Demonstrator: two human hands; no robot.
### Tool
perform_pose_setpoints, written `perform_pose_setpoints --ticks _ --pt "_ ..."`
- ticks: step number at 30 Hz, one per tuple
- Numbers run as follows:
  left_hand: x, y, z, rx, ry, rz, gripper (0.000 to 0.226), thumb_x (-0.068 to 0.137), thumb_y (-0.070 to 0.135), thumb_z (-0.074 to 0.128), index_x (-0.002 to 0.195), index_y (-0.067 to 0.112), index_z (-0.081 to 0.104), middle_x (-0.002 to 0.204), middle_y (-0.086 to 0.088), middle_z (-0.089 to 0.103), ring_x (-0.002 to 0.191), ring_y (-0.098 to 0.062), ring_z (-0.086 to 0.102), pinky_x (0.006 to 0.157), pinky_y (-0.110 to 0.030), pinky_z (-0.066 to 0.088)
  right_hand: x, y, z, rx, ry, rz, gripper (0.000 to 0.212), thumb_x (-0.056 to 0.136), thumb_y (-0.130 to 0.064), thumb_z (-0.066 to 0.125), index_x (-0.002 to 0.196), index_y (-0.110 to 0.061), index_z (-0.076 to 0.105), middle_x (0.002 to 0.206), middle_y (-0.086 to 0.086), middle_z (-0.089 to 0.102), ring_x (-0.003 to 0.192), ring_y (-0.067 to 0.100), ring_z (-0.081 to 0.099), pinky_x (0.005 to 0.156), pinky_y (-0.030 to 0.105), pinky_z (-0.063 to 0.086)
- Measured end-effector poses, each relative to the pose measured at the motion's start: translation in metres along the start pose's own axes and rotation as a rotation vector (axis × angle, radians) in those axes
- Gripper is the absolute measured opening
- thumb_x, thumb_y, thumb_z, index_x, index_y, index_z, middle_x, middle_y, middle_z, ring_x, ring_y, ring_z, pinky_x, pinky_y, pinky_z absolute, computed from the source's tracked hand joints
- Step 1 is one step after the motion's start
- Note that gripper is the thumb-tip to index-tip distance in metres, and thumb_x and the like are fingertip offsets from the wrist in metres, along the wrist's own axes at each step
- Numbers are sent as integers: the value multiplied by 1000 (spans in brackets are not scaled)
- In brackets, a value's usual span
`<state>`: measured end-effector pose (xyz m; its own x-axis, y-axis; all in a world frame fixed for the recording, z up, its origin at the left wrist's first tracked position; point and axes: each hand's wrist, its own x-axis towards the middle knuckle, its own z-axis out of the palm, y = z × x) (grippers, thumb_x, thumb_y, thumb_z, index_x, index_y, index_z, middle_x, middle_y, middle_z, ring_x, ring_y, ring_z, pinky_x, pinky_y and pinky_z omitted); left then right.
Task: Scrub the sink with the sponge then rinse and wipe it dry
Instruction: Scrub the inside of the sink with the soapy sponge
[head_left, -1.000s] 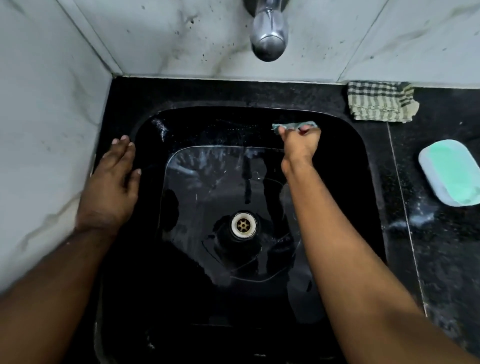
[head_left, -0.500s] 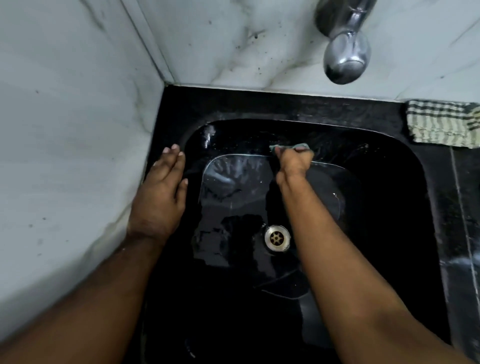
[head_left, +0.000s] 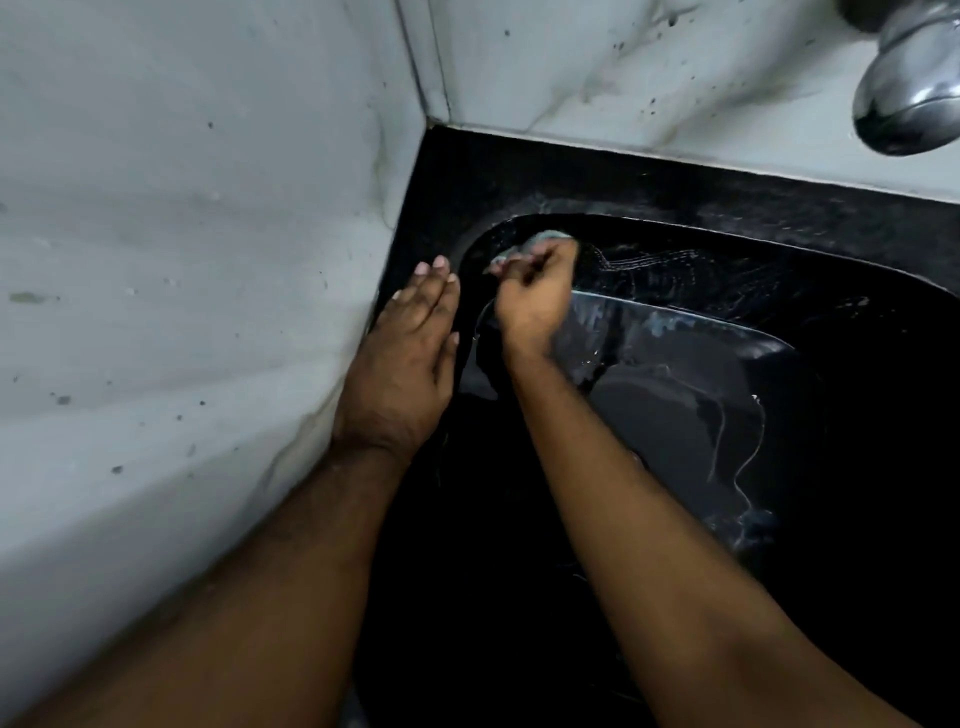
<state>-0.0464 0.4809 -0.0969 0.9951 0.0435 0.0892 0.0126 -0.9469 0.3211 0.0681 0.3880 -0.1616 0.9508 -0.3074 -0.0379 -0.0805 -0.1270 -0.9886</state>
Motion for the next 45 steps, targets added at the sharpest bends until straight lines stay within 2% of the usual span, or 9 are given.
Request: perform_pose_setpoints --ticks 4,10,16,22,26,31,34,38,45 --pt "0 1 1 11 -15 -3 53 99 15 46 150 4 40 162 -9 30 150 -22 26 121 -35 22 -27 -3 -6 -207 -251 -250 20 82 12 49 79 -8 50 83 5 51 74 12 46 70 23 39" --pt "1 0 0 -22 -18 -27 51 101 16 42 151 8 39 163 -4 28 151 -18 23 122 -37 24 -79 10 -52 -273 -639 -336 22 81 12 51 77 -10 48 77 1 48 70 11 46 61 23 39" --pt "1 4 -1 -22 -13 -29 52 100 13 38 152 8 39 163 -4 28 152 -19 23 122 -33 19 -10 7 -14 -300 -378 -213 28 69 15 47 70 -12 54 74 0 54 67 10 48 62 37 46" --pt "2 0 1 -66 14 -25 50 100 11 40 150 6 42 161 -6 31 151 -21 25 122 -38 24 -100 31 -48 -221 -576 -221 26 77 17 52 76 -9 52 78 2 53 72 11 48 63 24 39" --pt "1 1 2 -66 45 -13 48 101 14 37 148 6 44 160 -7 34 150 -21 28 122 -38 25 -76 74 -37 -297 -640 9 34 69 12 46 75 -19 56 72 -4 59 70 9 53 68 36 49" --pt "3 0 4 -60 56 -19 48 101 12 40 148 6 45 160 -7 35 150 -21 28 122 -36 25 -35 11 -18 -189 -368 -203 32 71 16 46 72 -14 54 74 -1 58 70 4 50 66 21 43" --pt "2 0 4 -62 49 -20 48 100 11 41 147 5 46 159 -8 36 149 -22 30 121 -40 28 -74 5 -39 -157 -456 -284 27 76 18 50 77 -9 55 79 3 56 73 9 50 66 20 41" --pt "2 -1 2 -59 48 -22 48 102 15 38 149 7 44 160 -6 34 150 -21 28 121 -41 27 -102 57 -54 -341 -704 -122 23 72 15 53 77 -7 57 78 5 62 72 11 52 64 24 38" --pt "2 3 0 -57 30 -33 48 102 14 39 149 6 43 160 -7 33 150 -21 26 122 -34 21 -66 5 -32 -224 -457 -211 18 83 10 51 87 -7 51 78 4 59 73 18 54 64 25 42"
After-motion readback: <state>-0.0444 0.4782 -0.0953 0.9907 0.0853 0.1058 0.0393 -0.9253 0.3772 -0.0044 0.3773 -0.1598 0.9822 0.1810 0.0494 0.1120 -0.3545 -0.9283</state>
